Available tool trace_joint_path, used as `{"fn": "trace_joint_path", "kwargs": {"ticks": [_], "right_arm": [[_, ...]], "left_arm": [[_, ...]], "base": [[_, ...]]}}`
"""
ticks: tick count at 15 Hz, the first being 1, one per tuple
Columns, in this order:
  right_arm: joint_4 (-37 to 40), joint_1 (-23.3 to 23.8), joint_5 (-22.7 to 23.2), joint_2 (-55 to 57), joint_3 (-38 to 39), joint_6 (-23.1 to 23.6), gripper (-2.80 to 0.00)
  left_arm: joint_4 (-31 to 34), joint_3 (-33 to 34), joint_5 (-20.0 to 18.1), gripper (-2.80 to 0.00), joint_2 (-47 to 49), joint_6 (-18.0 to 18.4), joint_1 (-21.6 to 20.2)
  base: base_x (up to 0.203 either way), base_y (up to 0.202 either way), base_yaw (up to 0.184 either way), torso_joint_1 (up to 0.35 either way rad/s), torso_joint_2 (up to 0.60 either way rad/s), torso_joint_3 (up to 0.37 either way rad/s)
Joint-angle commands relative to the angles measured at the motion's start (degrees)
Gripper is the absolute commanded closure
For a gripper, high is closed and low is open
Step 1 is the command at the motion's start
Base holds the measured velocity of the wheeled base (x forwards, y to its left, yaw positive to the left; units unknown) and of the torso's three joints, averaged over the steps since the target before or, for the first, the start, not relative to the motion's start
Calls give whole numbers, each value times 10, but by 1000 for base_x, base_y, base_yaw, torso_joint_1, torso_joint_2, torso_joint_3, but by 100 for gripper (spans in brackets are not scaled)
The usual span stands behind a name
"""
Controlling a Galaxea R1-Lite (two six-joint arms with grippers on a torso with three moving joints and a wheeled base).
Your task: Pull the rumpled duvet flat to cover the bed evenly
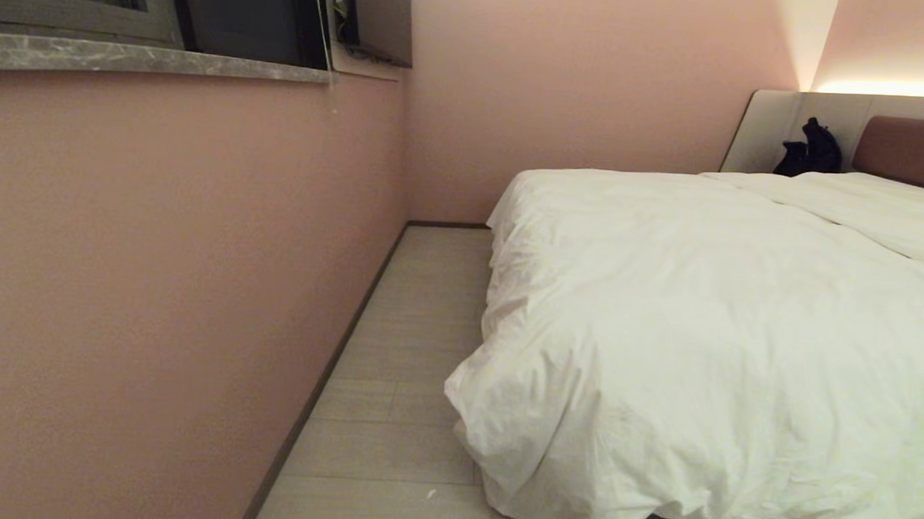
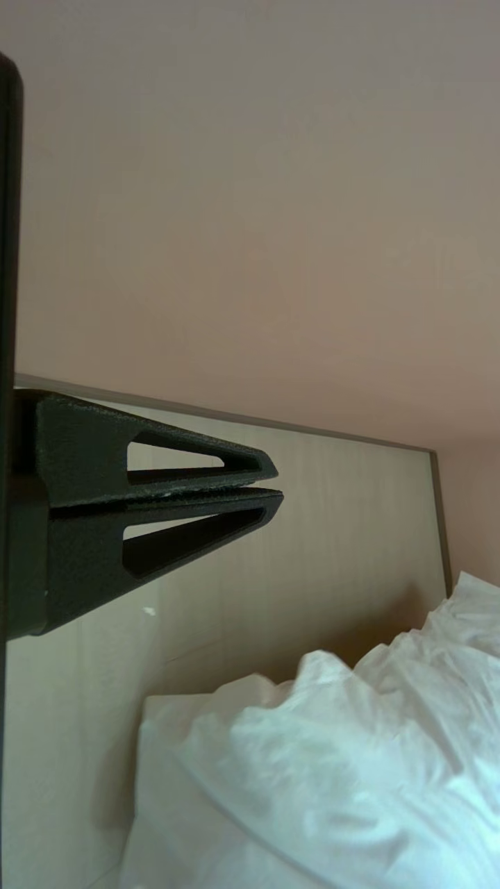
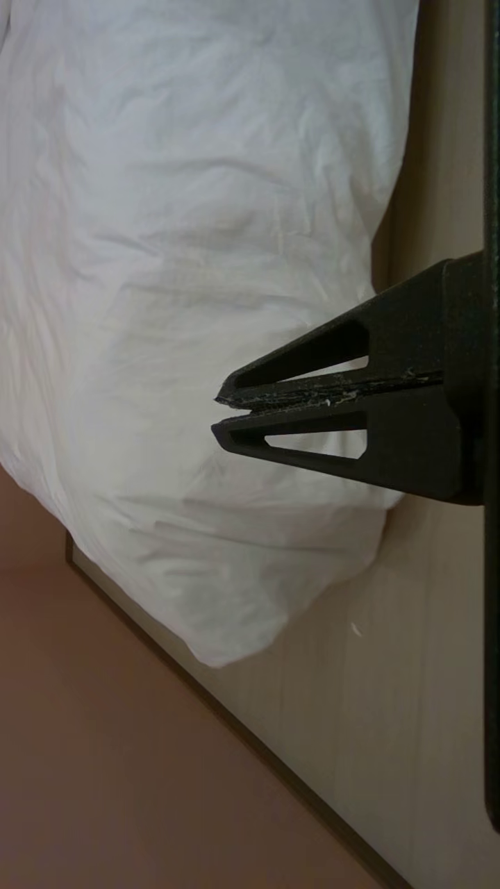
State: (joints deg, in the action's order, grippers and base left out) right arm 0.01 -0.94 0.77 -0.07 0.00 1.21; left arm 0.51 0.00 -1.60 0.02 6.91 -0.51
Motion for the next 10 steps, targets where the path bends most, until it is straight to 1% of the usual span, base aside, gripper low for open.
{"fn": "trace_joint_path", "kwargs": {"ticks": [1, 5, 6, 10], "right_arm": [[0, 0, 0, 1, 0, 0, 0], [0, 0, 0, 1, 0, 0, 0], [0, 0, 0, 1, 0, 0, 0], [0, 0, 0, 1, 0, 0, 0]], "left_arm": [[0, 0, -1, 0, 0, 0, 0], [0, 0, -1, 0, 0, 0, 0], [1, 0, -1, 0, 0, 0, 0], [0, 0, 0, 0, 0, -1, 0]], "base": [[-201, 0, 2, 2, 2, 7], [-180, 0, 0, -1, 5, 1], [-58, 0, 3, -2, 2, 2], [0, 0, 0, 0, 0, 0]]}}
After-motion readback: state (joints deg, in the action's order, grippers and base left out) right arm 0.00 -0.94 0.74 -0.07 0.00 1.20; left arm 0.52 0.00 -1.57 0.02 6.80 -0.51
